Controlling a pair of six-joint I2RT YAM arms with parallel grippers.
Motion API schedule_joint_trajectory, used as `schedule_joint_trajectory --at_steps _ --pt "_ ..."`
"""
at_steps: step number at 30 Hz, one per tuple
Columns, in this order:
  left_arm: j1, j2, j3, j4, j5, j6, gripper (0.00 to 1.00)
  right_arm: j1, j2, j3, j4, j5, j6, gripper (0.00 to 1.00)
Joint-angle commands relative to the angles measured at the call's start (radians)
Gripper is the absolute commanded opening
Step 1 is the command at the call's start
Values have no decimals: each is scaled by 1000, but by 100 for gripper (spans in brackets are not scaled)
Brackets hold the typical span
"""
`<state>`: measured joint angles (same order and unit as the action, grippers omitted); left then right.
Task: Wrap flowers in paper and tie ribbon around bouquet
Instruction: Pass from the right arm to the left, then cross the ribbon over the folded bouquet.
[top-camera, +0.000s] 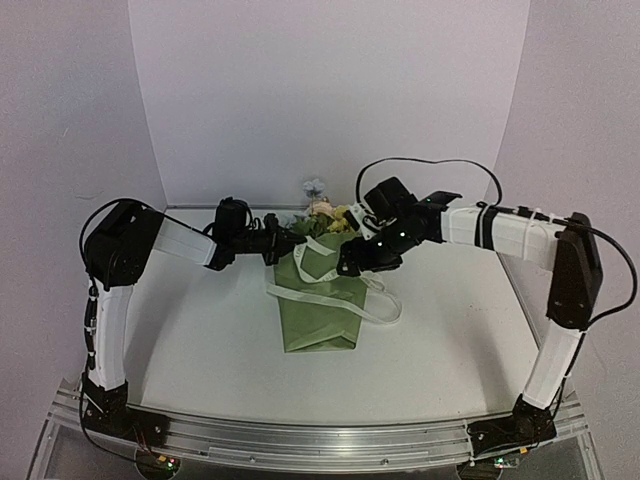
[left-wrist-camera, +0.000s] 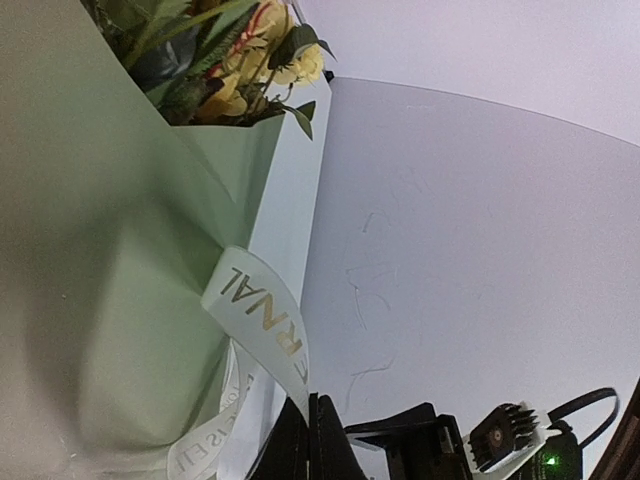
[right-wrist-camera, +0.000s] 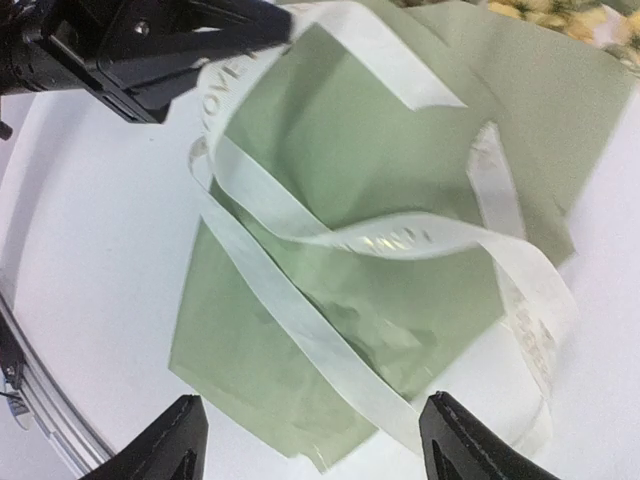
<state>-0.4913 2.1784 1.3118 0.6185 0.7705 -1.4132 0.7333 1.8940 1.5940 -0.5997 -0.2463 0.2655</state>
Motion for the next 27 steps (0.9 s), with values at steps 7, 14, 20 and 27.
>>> schedule_joint_trajectory --at_steps 7,14,20,27 --pt "12 -13 115 -86 -32 70 0 -56 -109 -337 156 246 75 67" --pt "13 -17 151 -149 -32 107 0 -77 -42 -346 182 382 94 65" --pt "13 -8 168 -163 -30 111 0 -81 25 -338 194 406 99 61" --pt "13 6 196 -177 -26 117 0 -84 55 -366 223 403 112 47"
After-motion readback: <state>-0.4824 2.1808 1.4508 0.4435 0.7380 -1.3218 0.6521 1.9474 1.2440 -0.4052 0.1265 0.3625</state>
